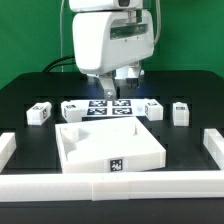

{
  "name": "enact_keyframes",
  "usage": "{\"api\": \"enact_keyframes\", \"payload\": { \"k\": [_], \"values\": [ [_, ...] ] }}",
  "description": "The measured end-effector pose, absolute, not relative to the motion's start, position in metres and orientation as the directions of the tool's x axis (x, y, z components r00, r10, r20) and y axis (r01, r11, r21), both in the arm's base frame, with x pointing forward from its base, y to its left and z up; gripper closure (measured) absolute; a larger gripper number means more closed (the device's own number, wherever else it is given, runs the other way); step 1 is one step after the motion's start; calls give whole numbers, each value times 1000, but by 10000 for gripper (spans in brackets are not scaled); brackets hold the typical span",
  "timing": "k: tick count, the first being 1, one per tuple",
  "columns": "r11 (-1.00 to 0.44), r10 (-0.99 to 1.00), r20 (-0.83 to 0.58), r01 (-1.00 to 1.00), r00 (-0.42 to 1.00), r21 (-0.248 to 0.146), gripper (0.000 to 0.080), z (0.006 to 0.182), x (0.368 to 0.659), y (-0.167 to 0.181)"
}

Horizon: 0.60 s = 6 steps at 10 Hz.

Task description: Assemble one leg

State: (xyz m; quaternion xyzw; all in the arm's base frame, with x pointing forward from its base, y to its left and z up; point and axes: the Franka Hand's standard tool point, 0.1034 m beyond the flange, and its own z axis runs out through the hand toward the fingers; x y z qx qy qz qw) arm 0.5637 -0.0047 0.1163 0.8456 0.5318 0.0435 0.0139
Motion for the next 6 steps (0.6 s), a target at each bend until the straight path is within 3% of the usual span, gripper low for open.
{"api": "enact_keyframes", "payload": {
  "k": [2,4,6],
  "values": [
    [-421,907,56,905,417,68,150,115,563,-7],
    [-287,958,39,956,285,58,150,107,548,-18],
    [-115,993,-6,993,115,20,150,95,534,-19]
  ]
}}
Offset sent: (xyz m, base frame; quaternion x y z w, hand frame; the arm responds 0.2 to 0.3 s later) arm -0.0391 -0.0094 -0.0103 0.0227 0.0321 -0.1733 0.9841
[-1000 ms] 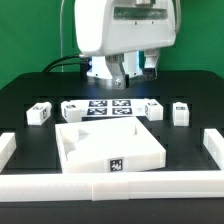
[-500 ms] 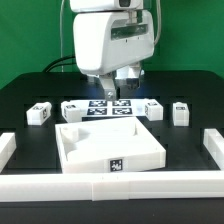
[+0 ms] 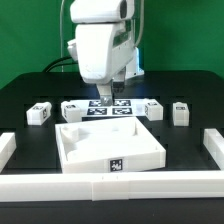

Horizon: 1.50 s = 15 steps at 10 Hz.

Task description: Assemble one leg

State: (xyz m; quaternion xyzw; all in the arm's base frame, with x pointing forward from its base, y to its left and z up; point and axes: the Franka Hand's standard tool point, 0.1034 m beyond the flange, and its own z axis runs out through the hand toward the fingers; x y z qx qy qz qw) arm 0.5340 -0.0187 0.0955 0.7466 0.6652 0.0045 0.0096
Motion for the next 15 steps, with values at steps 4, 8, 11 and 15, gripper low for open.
{"api": "enact_keyframes", "payload": {
  "k": [4,8,11,15],
  "values": [
    [0,999,-49,1000,-1,-16,150,84,525,-17],
    [91,995,-35,994,-93,-68,150,68,500,-32],
    [126,992,-10,986,-127,-108,150,39,462,-34],
    [117,993,0,982,-118,-145,150,21,451,-36]
  ]
}}
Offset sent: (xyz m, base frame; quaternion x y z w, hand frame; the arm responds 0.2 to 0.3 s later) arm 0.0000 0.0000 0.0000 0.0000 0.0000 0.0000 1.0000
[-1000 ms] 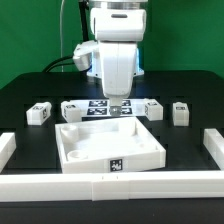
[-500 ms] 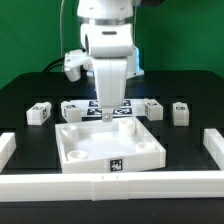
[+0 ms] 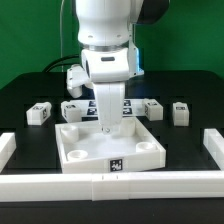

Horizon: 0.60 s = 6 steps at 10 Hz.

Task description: Assemble one leg

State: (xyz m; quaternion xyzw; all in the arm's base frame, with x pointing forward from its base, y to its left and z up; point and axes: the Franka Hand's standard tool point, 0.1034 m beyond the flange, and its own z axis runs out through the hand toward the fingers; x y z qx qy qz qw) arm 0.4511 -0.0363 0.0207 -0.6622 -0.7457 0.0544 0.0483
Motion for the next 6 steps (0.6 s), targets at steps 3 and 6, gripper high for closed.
{"api": "enact_keyframes", "payload": {
  "k": [3,6],
  "values": [
    [121,992,0,982,-122,-145,150,18,456,-36],
    [104,995,1,983,-105,-153,239,12,456,-36]
  ]
}}
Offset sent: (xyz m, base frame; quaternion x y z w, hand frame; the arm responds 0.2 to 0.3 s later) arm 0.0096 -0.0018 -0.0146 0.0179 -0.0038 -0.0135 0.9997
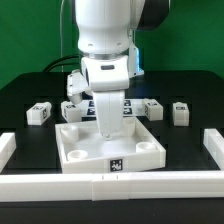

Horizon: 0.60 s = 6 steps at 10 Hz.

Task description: Assemble one leg

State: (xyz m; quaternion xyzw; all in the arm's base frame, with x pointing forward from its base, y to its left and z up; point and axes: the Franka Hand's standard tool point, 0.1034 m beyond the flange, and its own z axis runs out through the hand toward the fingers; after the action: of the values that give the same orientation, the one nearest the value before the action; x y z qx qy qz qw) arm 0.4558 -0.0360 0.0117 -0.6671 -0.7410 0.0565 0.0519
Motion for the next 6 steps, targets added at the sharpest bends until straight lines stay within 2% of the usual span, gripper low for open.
{"api": "enact_keyframes", "payload": {
  "k": [1,2,3,4,6],
  "values": [
    [104,995,2,983,-105,-154,373,11,455,-36],
    [104,995,2,983,-105,-154,373,11,455,-36],
    [104,995,2,983,-105,-155,557,11,455,-36],
    [104,994,2,982,-105,-155,701,11,455,-36],
    [104,994,1,984,-105,-146,726,12,457,-36]
  ]
}}
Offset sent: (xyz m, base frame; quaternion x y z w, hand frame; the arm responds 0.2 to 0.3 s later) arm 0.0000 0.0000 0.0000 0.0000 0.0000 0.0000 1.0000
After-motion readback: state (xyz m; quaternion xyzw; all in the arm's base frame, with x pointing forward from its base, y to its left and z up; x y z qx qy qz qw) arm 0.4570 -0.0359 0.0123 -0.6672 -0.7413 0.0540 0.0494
